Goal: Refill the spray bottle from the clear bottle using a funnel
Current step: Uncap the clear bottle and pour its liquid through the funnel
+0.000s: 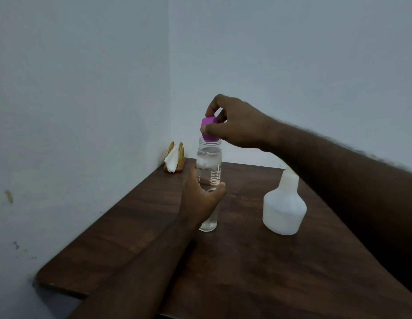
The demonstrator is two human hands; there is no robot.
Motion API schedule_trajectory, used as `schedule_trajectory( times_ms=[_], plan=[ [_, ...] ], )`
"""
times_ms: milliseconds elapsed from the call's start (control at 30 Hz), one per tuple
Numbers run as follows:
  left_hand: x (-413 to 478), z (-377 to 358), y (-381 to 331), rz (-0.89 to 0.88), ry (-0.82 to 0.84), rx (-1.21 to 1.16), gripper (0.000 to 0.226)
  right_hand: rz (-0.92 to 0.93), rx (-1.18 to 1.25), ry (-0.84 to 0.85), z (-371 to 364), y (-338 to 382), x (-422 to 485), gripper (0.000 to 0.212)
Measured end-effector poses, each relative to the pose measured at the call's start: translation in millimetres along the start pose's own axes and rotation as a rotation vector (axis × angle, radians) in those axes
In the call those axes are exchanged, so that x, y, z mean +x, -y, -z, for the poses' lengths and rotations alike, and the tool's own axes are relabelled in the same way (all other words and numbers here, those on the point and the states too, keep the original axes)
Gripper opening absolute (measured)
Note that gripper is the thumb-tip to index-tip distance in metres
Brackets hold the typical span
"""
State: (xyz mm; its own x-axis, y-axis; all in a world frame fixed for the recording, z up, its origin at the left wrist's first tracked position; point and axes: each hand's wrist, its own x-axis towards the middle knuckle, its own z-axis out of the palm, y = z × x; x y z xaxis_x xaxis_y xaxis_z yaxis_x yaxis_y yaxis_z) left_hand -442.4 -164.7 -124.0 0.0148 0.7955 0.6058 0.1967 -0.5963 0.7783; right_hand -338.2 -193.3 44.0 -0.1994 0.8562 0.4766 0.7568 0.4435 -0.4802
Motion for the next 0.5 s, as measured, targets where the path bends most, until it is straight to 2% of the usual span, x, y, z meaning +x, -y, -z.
schedule_trajectory(
  times_ms=[100,233,400,500],
  plan=[
    [2,0,2,0.007,0.001,-0.007,0.056,0.014,0.015,-0.064,-1,-3,-1,0.033],
    [3,-1,7,0.010,0.016,-0.007,0.056,-0.002,-0.005,-0.049,-2,-2,-4,0.037],
    [0,1,11,-0.018,0.005,-0.030,0.055,-0.036,0.193,-0.215,-6,-1,-38,0.060],
    [-2,3,18,-0.002,-0.006,-0.044,0.051,-0.135,0.292,-0.316,-28,-19,-85,0.063]
  ],
)
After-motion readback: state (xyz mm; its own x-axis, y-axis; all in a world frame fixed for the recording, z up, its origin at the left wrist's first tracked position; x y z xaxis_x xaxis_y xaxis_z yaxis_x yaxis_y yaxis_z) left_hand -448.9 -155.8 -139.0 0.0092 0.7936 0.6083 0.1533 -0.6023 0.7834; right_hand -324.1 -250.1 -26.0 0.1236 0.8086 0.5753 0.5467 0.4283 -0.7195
